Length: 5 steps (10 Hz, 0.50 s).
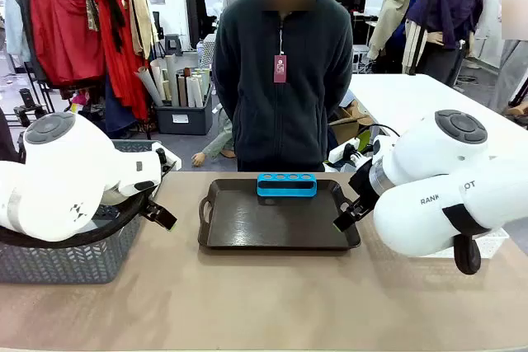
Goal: Prepare the laboratory tools.
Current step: Pick up one Small flask and place it on the Handle tray.
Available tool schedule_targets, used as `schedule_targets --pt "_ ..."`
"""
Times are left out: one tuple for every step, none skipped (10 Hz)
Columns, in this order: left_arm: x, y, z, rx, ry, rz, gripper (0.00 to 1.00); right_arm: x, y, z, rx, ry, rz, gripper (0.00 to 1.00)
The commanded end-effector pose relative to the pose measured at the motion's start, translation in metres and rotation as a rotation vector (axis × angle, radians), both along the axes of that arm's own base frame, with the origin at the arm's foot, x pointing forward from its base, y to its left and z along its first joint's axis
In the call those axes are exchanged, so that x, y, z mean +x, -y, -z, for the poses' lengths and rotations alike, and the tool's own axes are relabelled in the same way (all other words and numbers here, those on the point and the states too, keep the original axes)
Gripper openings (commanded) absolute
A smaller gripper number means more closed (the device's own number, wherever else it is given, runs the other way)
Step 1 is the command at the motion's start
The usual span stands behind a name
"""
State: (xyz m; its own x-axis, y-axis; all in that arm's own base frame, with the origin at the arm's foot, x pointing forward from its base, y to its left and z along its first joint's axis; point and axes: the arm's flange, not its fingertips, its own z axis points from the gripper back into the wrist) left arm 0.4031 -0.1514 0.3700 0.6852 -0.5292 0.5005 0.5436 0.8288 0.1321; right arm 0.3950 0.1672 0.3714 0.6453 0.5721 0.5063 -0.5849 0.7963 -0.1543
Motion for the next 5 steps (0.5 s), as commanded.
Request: schedule_targets --pt "-0.0001 0.0000 -0.0002 0.000 0.000 0.000 1.00 0.0000 0.0000 0.0000 0.000 0.000 0.000 1.00" --pt "-0.0001 0.0000 -0.0002 0.000 0.000 0.000 1.00 0.0000 0.0000 0.0000 0.000 0.000 0.000 1.00" --pt "-0.0001 0.0000 -0.0002 0.000 0.000 0.000 1.00 0.0000 0.0000 0.0000 0.000 0.000 0.000 1.00" --pt "-0.0001 0.0000 -0.0002 0.000 0.000 0.000 1.00 0.0000 0.0000 0.0000 0.000 0.000 0.000 1.00" --pt "-0.0001 0.0000 -0.0002 0.000 0.000 0.000 1.00 0.0000 0.0000 0.0000 0.000 0.000 0.000 1.00"
